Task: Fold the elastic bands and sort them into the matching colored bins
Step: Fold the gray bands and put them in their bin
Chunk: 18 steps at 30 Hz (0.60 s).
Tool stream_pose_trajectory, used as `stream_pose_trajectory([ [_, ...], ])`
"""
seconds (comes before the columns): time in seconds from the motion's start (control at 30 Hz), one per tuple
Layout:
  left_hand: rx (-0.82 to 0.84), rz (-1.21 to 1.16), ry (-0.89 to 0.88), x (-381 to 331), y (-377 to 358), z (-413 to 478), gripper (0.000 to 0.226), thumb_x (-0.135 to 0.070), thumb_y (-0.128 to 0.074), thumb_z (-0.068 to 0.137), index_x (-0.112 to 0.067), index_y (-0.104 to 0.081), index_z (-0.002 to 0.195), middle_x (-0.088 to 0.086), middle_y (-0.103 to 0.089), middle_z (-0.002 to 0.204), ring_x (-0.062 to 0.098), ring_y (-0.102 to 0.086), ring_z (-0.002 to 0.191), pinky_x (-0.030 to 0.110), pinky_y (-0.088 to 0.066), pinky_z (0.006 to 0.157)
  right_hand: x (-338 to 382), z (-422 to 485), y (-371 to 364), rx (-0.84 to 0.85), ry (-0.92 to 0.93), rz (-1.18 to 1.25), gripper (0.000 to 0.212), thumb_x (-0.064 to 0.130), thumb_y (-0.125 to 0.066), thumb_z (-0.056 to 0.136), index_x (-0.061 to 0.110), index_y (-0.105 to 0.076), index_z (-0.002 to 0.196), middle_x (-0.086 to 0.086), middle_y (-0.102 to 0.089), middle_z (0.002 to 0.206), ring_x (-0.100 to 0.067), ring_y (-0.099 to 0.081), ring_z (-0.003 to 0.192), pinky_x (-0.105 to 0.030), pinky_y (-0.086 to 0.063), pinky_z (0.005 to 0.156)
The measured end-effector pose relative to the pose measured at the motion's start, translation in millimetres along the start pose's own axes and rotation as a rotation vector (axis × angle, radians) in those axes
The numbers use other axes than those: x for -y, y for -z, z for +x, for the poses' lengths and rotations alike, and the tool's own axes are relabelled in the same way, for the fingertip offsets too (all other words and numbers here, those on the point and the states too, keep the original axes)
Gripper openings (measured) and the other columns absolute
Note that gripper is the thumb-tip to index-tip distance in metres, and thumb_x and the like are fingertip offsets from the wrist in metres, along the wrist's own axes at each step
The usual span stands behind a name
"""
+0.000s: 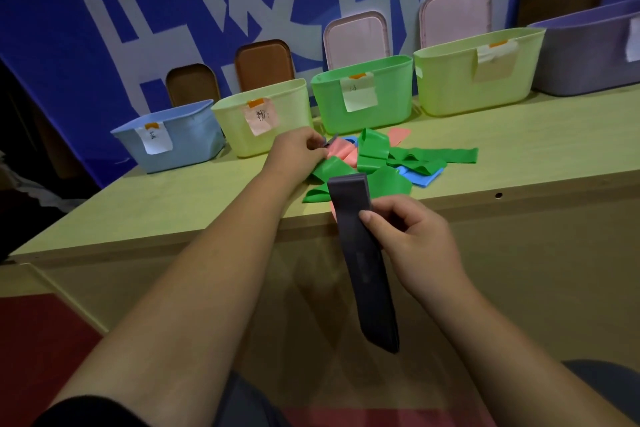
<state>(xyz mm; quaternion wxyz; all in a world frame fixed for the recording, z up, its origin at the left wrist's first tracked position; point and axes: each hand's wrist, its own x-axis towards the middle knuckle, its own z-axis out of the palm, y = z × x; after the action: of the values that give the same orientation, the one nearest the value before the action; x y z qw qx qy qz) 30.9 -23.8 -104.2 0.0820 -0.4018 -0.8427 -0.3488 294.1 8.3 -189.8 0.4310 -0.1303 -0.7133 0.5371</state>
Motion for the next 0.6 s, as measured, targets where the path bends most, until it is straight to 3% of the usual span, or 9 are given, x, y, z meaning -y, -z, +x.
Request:
stream_pose_trajectory([
  [0.07, -0.001, 0.024, 0.001, -2, -3, 5, 0.023, -0.023, -0.080, 0.092, -0.020, -0.081, 0.115, -0.001, -0.078, 0.110, 0.018, -0.069, 0.103, 0.036, -0.055, 0.096, 2, 0, 2, 0.008, 0.003, -0.009, 0.008, 0.018, -0.077, 0.097, 0.026, -0.080, 0.098, 0.010, -0.075, 0.093, -0.011, -0.071, 0.090, -0.034, -0.058, 0.080],
  [0.3, -0.046, 0.057, 0.038, -7, -5, 9, 0.021, -0.025, -0.067, 0.101, -0.023, -0.081, 0.116, -0.009, -0.071, 0.098, 0.015, -0.064, 0.096, 0.028, -0.047, 0.076, 5, 6, 13, -0.020, -0.014, 0.000, 0.010, 0.019, -0.077, 0.097, 0.028, -0.080, 0.095, 0.010, -0.076, 0.092, -0.010, -0.071, 0.088, -0.034, -0.058, 0.079],
  [0.4, -0.124, -0.132, 0.153, -10, -2, 8, 0.021, -0.023, -0.068, 0.098, -0.021, -0.082, 0.114, -0.007, -0.073, 0.102, 0.011, -0.062, 0.091, 0.025, -0.048, 0.072, 7, 7, 13, -0.034, -0.023, 0.014, 0.010, 0.019, -0.077, 0.096, 0.028, -0.080, 0.094, 0.010, -0.076, 0.091, -0.009, -0.071, 0.088, -0.035, -0.059, 0.081],
  [0.53, -0.152, -0.423, 0.430, -11, 15, 11, 0.008, -0.022, -0.073, 0.091, -0.021, -0.079, 0.097, -0.001, -0.075, 0.096, 0.018, -0.071, 0.090, 0.038, -0.064, 0.077, 9, 7, 13, -0.029, -0.027, 0.009, 0.009, 0.019, -0.077, 0.096, 0.027, -0.080, 0.094, 0.010, -0.075, 0.092, -0.009, -0.071, 0.089, -0.038, -0.059, 0.083],
  [0.6, -0.194, -0.525, 0.484, -5, 24, 10, 0.018, -0.026, -0.076, 0.089, -0.019, -0.075, 0.106, 0.002, -0.077, 0.100, 0.018, -0.074, 0.091, 0.037, -0.063, 0.074, 10, 5, 13, -0.035, -0.032, 0.020, 0.011, 0.018, -0.078, 0.096, 0.028, -0.080, 0.093, 0.010, -0.075, 0.091, -0.009, -0.071, 0.089, -0.039, -0.059, 0.083],
])
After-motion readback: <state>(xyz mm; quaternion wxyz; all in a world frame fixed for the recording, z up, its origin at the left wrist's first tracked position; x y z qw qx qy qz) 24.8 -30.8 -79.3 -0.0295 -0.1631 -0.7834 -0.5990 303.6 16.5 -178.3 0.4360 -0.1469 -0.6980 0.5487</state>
